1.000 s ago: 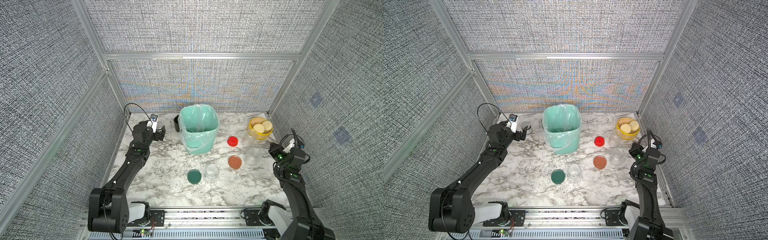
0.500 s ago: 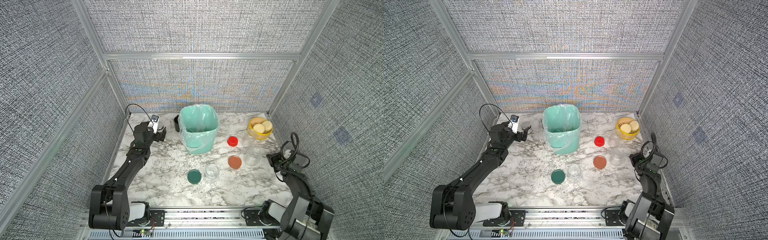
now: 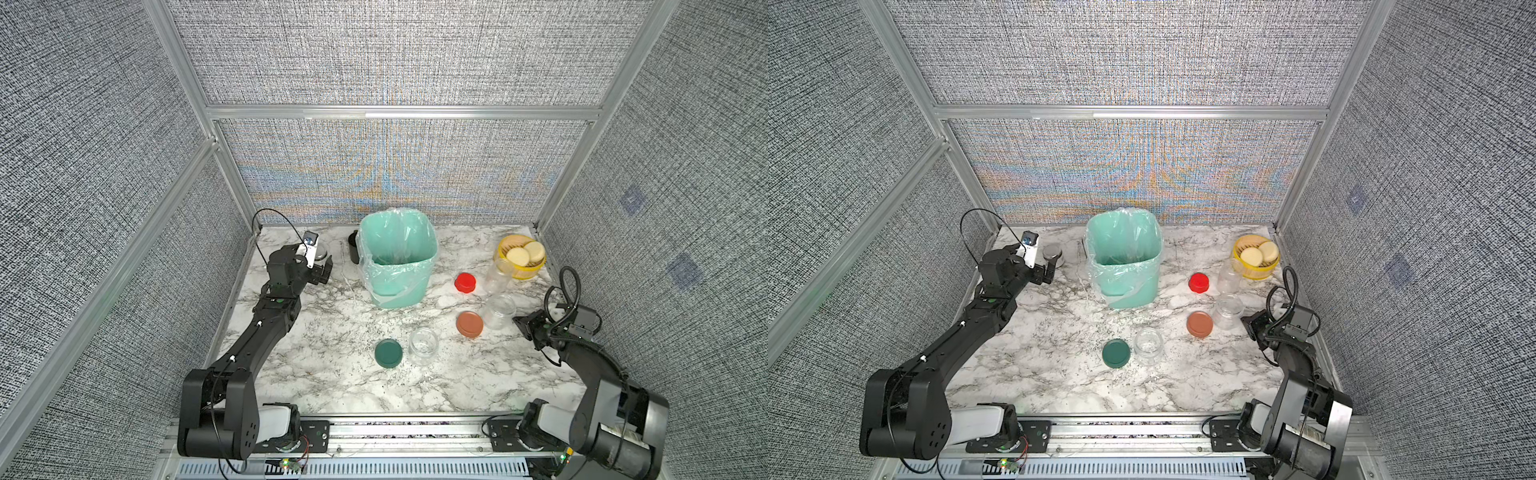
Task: Empty moldy peanuts from jars
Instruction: Move the jar to the center of the board.
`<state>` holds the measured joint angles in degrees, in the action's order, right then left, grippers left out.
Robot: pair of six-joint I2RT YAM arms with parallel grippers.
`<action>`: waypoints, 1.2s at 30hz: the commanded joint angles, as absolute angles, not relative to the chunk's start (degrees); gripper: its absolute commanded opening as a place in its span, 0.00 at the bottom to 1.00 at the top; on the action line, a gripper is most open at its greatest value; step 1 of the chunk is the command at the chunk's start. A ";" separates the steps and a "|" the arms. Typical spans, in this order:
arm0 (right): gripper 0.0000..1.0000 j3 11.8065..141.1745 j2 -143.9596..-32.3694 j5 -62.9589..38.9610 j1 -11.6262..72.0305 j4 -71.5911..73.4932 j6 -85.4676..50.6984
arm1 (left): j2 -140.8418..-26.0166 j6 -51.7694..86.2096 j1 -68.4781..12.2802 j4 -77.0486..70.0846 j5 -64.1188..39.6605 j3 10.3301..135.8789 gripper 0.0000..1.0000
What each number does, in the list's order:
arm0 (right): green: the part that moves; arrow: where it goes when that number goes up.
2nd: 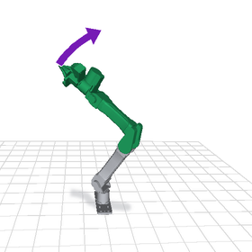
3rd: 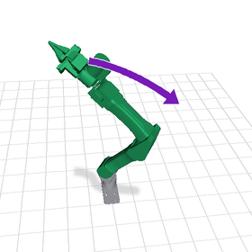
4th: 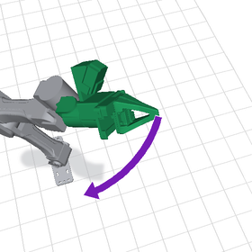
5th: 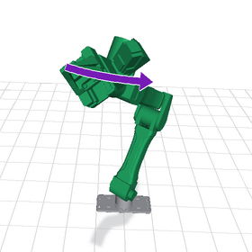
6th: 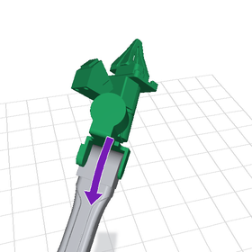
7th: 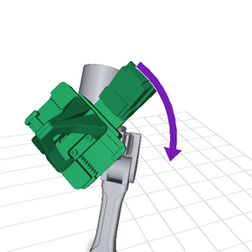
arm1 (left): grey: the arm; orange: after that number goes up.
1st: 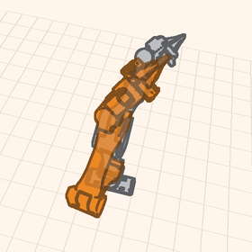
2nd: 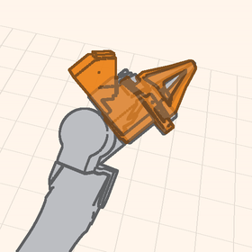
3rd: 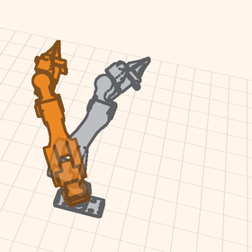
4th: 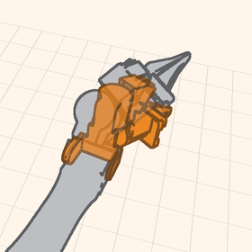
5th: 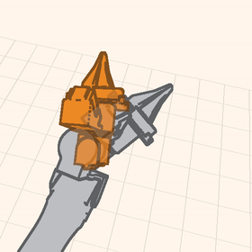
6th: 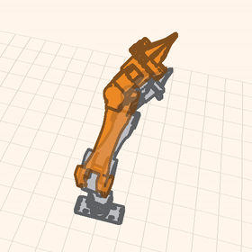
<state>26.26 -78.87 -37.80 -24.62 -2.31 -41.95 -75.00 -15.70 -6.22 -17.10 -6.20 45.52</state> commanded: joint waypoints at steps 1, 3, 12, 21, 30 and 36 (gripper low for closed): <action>0.00 25.89 -79.54 -38.93 -22.80 0.24 -43.08 | -74.88 -16.34 -6.07 -18.79 -6.18 45.28 1.00; 0.00 25.55 -79.71 -38.69 -21.84 1.84 -44.06 | -74.80 -16.51 -6.05 -18.72 -6.15 45.20 1.00; 0.00 26.48 -82.08 -36.93 -17.25 5.99 -45.56 | -75.03 -16.59 -5.65 -18.86 -6.06 45.26 1.00; 0.00 28.86 -79.59 -26.10 -20.06 2.03 -40.47 | -75.06 -16.88 -5.51 -18.81 -6.20 45.18 1.00; 0.00 35.04 -91.78 -28.69 -19.73 9.70 -38.31 | -74.55 -16.94 -5.34 -18.86 -5.90 44.91 1.00; 0.00 36.65 -95.67 -30.80 -14.70 10.41 -37.98 | -74.72 -16.90 -5.19 -18.63 -5.80 45.11 1.00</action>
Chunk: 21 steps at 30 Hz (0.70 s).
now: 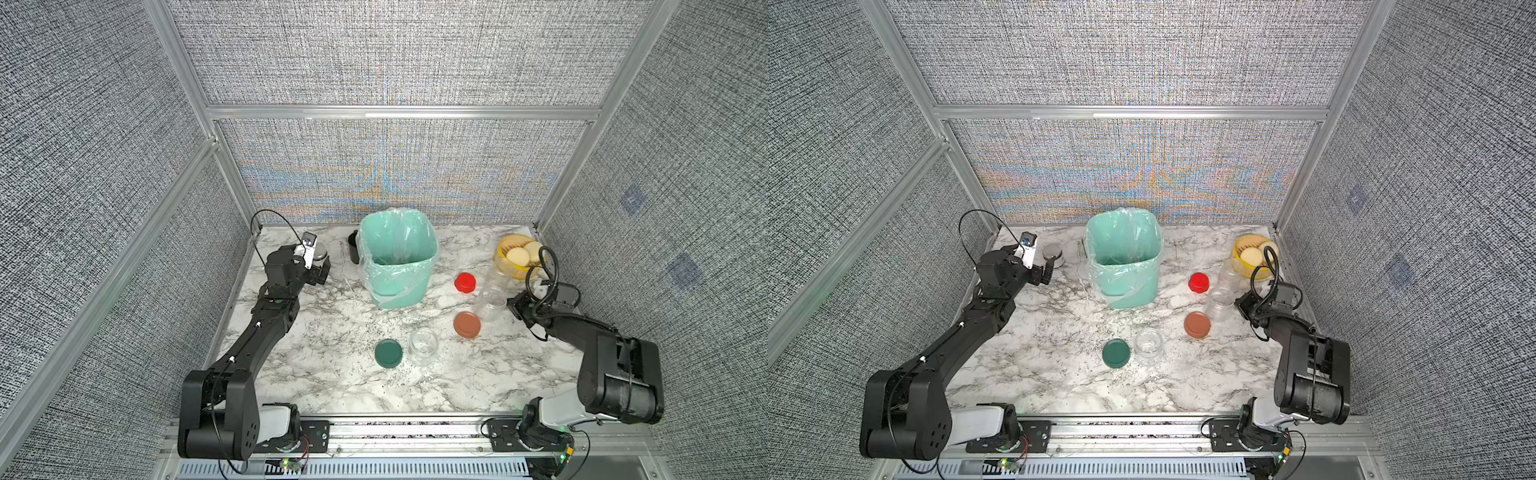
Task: Empty moldy peanuts from jars
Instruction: Move the jar to the center of the board.
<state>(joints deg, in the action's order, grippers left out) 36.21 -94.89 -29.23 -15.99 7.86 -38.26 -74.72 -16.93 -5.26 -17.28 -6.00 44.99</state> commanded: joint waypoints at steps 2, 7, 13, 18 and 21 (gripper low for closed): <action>0.00 36.51 -96.10 -30.97 -13.49 10.59 -38.76 | -74.88 -16.96 -5.15 -18.61 -5.89 45.27 0.99; 0.00 35.14 -95.41 -31.77 -11.57 12.01 -40.51 | -74.97 -16.96 -5.07 -18.63 -5.98 45.21 0.99; 0.00 35.58 -93.88 -32.38 -9.93 12.24 -40.78 | -75.05 -16.96 -5.05 -18.74 -5.97 45.11 0.99; 0.00 36.76 -90.81 -28.74 -12.21 10.31 -39.84 | -74.81 -17.05 -5.00 -18.63 -5.89 45.12 1.00; 0.00 38.73 -90.08 -27.38 -16.32 7.85 -37.72 | -74.55 -17.18 -4.99 -18.42 -5.80 45.13 1.00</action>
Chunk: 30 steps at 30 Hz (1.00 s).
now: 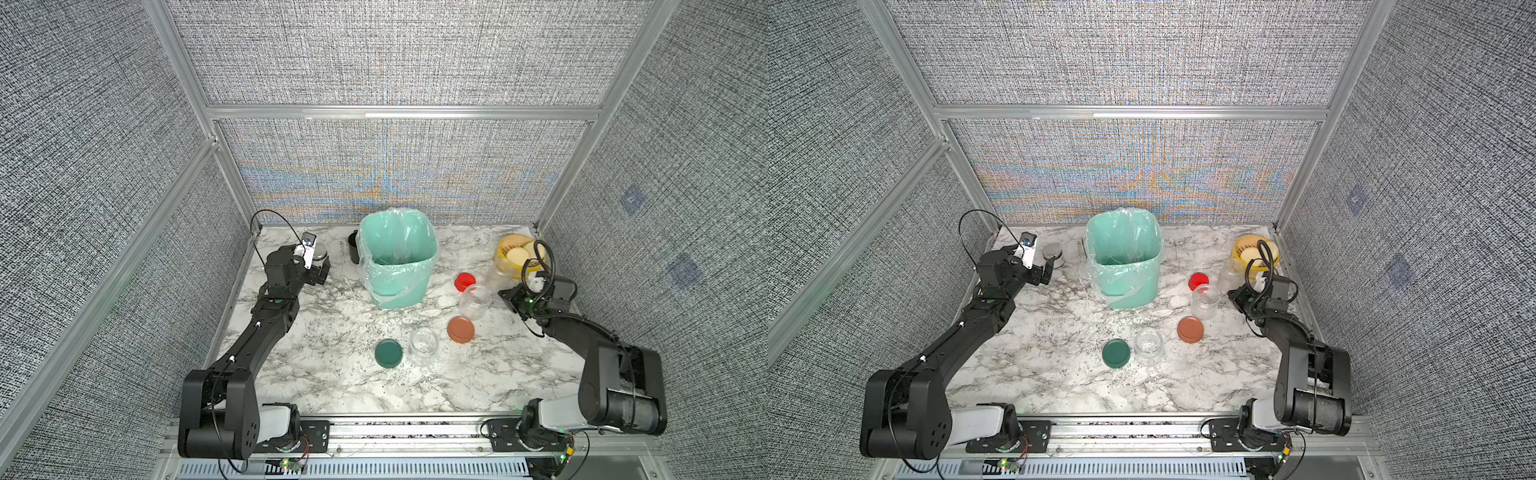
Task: Empty moldy peanuts from jars
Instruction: Move the jar to the center of the board.
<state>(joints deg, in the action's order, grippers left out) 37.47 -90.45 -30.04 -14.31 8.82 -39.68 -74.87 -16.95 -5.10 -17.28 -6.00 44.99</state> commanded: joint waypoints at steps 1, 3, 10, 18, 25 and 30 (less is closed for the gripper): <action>0.00 39.52 -90.24 -27.10 -17.82 7.30 -37.16 | -74.64 -17.24 -4.92 -18.47 -5.80 45.13 1.00; 0.00 41.46 -91.54 -26.31 -20.09 6.86 -36.17 | -74.70 -17.14 -4.87 -18.54 -5.89 45.10 1.00; 0.00 51.53 -101.32 -27.80 -21.37 8.92 -35.94 | -74.76 -17.01 -4.80 -18.33 -5.74 45.42 1.00; 0.00 56.84 -107.66 -28.19 -18.95 7.74 -35.72 | -74.28 -17.23 -4.63 -17.36 -5.28 45.55 1.00; 0.00 55.66 -109.16 -27.05 -16.21 8.69 -36.26 | -74.65 -17.13 -4.49 -17.40 -5.45 45.89 1.00; 0.00 55.10 -110.14 -27.77 -14.44 10.19 -37.66 | -74.96 -17.18 -4.48 -17.49 -5.47 46.01 0.99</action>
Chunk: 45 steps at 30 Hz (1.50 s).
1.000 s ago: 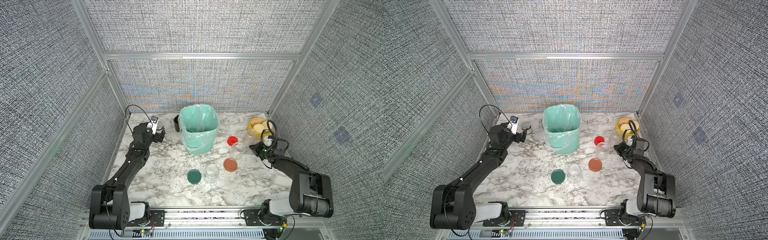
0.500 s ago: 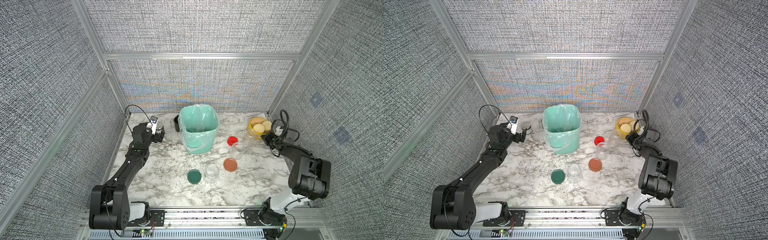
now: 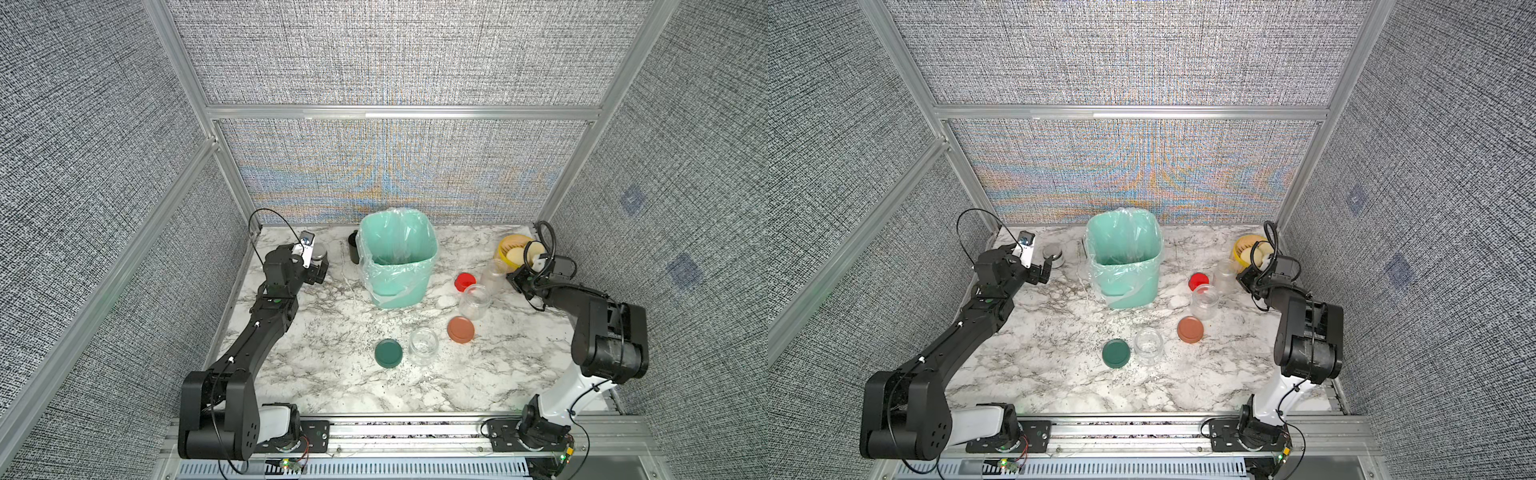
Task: Empty moldy peanuts from jars
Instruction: Move the jar to the center of the board.
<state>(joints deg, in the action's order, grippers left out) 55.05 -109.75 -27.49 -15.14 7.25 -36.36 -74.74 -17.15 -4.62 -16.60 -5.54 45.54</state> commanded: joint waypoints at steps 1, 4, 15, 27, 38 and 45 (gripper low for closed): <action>0.00 55.16 -110.28 -27.86 -13.77 10.52 -37.84 | -74.91 -17.18 -4.49 -17.56 -5.45 45.88 1.00; 0.00 55.33 -110.87 -27.77 -12.78 11.15 -38.55 | -75.05 -17.20 -4.46 -17.58 -5.45 45.89 1.00; 0.00 57.03 -114.60 -30.27 -9.73 12.64 -40.00 | -75.07 -17.16 -4.39 -17.58 -5.34 45.62 1.00; 0.00 58.39 -115.93 -30.62 -7.12 14.55 -39.52 | -75.71 -13.19 -4.09 -17.31 -2.47 45.19 1.00; 0.98 50.66 -106.02 -20.32 -10.90 20.62 -28.71 | -77.21 -3.09 -4.01 -19.71 7.48 40.64 1.00; 0.98 46.67 -99.44 -17.58 -9.36 28.83 -23.57 | -76.50 5.16 -4.01 -21.82 14.57 35.55 1.00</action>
